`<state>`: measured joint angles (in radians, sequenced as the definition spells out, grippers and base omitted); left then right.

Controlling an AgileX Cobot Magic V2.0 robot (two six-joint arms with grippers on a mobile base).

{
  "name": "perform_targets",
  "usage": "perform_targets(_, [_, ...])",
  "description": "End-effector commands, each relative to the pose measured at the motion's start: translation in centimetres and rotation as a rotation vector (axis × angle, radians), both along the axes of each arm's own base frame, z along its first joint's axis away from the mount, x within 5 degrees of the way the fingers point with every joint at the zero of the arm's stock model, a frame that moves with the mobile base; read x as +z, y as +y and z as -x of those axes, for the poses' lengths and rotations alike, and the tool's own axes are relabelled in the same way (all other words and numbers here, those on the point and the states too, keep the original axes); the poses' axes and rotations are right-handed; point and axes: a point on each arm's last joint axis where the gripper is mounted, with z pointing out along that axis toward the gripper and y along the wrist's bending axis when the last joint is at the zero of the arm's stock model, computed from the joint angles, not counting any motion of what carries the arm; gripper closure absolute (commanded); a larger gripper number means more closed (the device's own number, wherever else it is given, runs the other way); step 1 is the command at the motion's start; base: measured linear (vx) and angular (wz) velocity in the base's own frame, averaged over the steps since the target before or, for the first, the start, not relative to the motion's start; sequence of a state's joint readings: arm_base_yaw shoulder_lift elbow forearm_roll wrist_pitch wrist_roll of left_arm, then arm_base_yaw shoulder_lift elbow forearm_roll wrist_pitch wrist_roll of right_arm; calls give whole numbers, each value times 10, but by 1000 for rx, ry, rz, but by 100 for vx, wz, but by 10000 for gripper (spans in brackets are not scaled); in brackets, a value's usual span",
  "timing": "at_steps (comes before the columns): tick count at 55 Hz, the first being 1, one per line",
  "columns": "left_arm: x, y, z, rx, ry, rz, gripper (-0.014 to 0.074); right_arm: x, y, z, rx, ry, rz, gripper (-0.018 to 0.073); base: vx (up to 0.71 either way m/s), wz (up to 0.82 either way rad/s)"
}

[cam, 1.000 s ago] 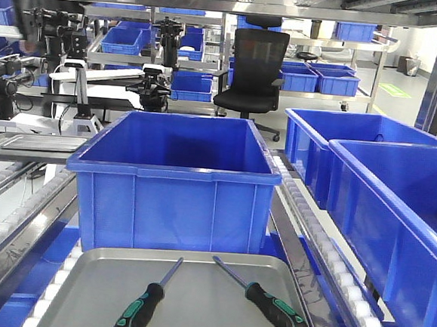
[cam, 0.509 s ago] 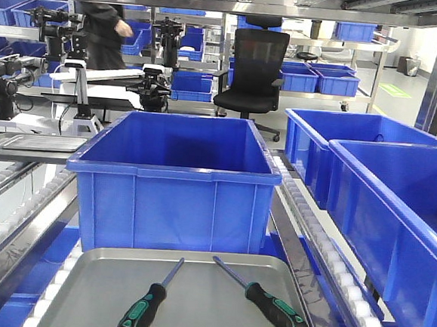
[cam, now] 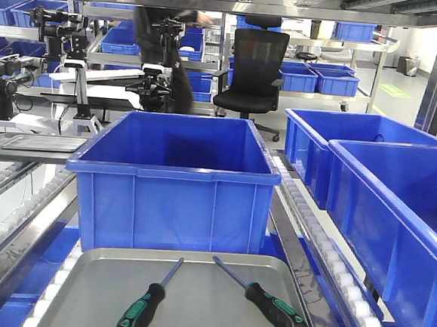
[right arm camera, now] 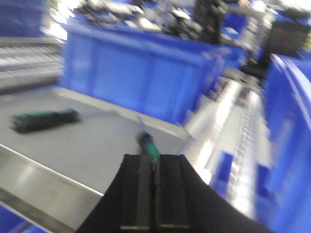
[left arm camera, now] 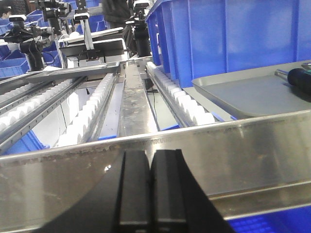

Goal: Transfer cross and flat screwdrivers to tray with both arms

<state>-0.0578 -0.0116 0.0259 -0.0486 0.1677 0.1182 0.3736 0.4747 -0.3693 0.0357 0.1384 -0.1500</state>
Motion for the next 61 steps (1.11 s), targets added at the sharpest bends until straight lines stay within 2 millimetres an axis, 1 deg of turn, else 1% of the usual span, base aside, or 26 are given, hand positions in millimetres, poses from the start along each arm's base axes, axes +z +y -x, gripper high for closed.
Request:
perform_targets(1, [16,0,2,4,-110,17,594,1,-6,0,-55,-110,-78,567,0,0])
perform_targets(7, [16,0,2,4,-110,17,594,-28,-20,9,-174,-141,-155,567,0,0])
perform_targets(11, [15,0,2,4,-109,17,594,-47,-29,17,-251,-172,-171,567,0,0])
perform_targets(12, [15,0,2,3,-108,17,594,-55,-30,20,-270,-177,-170,567,0,0])
perform_targets(19, [15,0,2,3,-108,17,594,-82,-37,34,-347,-227,-182,567,0,0])
perform_targets(26, [15,0,2,3,-108,17,594,-88,-39,44,-363,-201,-168,567,0,0])
perform_targets(31, [15,0,2,3,-105,17,594,-90,-39,43,-366,-175,-168,567,0,0])
perform_targets(61, [15,0,2,3,-99,16,594,-90,-39,43,-366,-173,-178,567,0,0])
